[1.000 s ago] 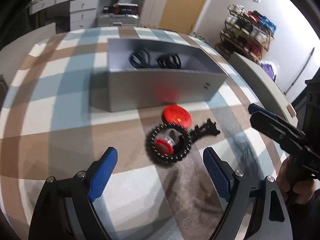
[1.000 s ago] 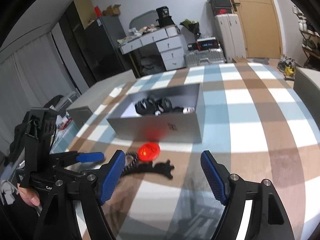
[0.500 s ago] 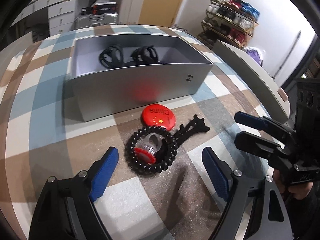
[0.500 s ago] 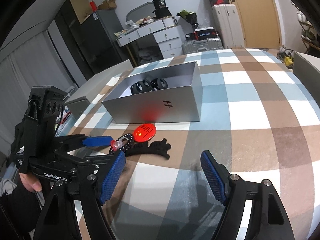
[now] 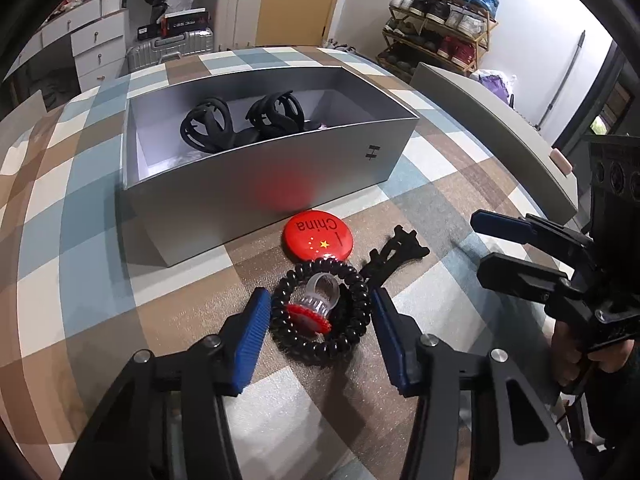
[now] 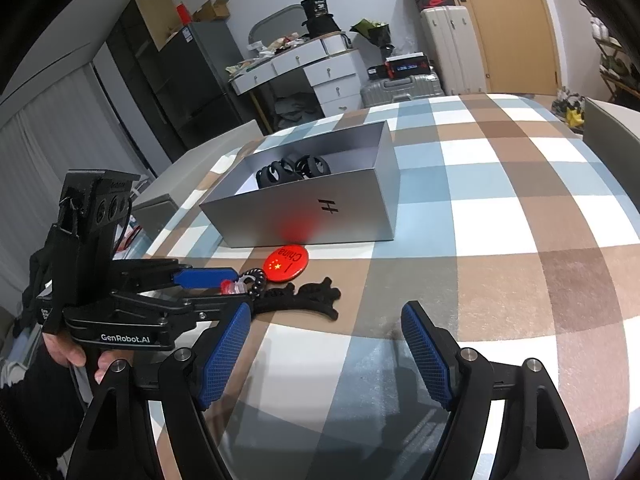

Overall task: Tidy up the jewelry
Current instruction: 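Withdraw both tools and lower the left tool to the black beaded bracelet, then grasp the black beaded bracelet with the left tool and lift it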

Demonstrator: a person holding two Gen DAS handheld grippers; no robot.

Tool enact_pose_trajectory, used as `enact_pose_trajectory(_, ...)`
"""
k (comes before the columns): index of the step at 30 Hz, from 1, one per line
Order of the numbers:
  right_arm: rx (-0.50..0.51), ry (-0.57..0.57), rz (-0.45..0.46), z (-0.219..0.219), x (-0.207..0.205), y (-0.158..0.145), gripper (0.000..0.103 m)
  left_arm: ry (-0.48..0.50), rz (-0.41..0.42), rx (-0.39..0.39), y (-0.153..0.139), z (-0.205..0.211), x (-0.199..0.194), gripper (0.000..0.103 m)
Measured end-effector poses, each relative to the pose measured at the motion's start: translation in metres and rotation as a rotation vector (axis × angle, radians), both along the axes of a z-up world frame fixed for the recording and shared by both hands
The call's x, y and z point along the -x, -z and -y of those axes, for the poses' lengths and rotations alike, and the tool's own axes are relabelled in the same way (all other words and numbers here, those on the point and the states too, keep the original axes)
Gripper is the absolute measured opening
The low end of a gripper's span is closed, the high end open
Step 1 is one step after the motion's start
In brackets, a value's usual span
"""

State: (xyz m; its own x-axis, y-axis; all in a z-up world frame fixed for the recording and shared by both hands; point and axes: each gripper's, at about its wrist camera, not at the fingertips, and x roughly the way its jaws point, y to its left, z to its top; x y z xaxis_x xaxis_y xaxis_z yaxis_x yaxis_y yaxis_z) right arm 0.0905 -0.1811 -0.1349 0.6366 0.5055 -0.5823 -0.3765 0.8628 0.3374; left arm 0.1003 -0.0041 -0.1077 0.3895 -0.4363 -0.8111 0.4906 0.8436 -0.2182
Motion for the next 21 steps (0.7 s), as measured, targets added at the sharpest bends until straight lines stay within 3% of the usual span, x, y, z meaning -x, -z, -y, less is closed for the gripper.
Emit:
enact_pose_trajectory(12,0.002,0.005,0.000,0.001,0.001,-0.001,0.078,0.010,0.031,-0.063,-0.005,0.005,0.007,0.037)
enact_pose_trajectory(21,0.005,0.006,0.004,0.001,0.002,-0.003,0.078,-0.013,0.064,-0.046,-0.014,0.001,0.010,0.037)
